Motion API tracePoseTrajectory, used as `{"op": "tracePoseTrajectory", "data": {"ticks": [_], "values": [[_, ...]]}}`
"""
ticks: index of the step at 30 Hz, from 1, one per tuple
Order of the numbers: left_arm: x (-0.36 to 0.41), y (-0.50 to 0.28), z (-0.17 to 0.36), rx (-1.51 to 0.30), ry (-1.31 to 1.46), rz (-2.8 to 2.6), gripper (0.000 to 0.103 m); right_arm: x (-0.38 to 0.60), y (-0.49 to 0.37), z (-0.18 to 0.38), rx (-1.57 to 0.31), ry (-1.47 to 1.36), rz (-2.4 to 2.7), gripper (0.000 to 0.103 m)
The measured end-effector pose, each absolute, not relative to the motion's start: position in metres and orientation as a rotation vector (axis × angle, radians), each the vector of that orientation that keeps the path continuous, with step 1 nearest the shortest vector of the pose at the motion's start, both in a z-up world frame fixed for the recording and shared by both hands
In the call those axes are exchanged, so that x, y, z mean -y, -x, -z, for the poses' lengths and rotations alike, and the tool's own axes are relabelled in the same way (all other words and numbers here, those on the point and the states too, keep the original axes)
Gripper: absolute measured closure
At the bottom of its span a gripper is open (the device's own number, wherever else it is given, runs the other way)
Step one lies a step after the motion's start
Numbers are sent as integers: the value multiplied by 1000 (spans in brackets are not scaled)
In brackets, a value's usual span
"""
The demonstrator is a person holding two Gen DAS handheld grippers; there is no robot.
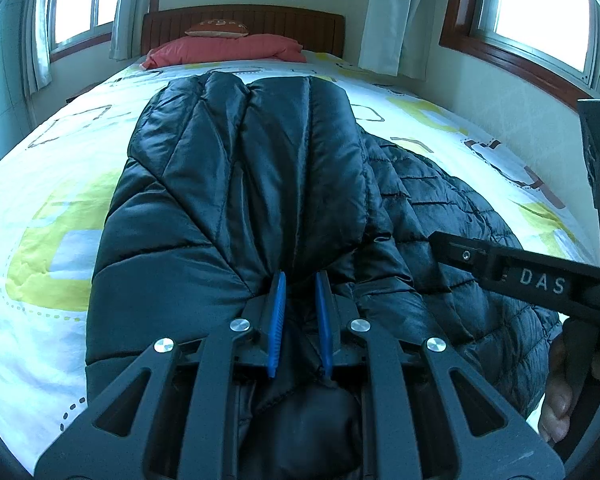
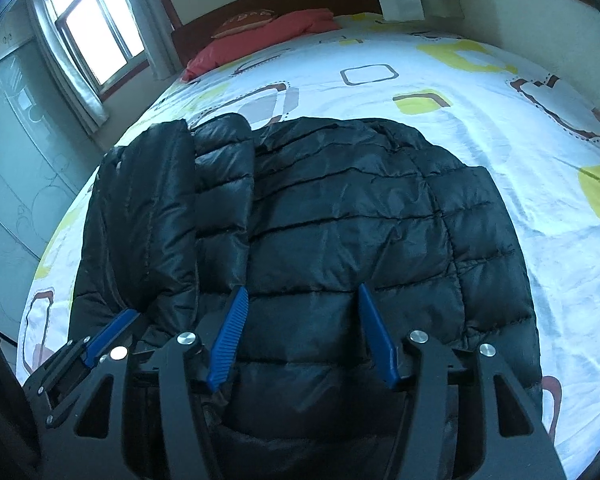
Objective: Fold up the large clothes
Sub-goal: 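Grasp the jacket edge with the right tool beside the left tool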
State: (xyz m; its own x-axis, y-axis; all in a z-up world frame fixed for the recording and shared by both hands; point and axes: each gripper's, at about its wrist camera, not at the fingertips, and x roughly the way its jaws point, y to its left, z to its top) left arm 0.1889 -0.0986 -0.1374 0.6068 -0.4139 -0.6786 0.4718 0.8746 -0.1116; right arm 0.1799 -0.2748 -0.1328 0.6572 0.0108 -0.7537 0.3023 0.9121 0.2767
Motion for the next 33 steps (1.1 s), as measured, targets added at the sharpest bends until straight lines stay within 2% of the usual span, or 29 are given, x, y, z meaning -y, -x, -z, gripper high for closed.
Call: {"op": "tracePoseTrajectory", "data": {"ticks": [9, 25, 28, 30, 33], "values": [[99, -189, 137, -762, -79, 513, 87, 265, -174, 122, -813, -413, 131, 46], [100, -190, 136, -762, -78, 512, 87, 260, -192, 148, -870, -486, 56, 44], [100, -190, 136, -762, -80, 512, 87, 253, -191, 151, -869, -448, 68, 50], [103, -190, 134, -761, -88, 510, 87, 244, -191, 150, -872, -405, 69, 67], [106, -189, 130, -757, -111, 506, 87, 229, -192, 148, -867, -321, 92, 79]]}}
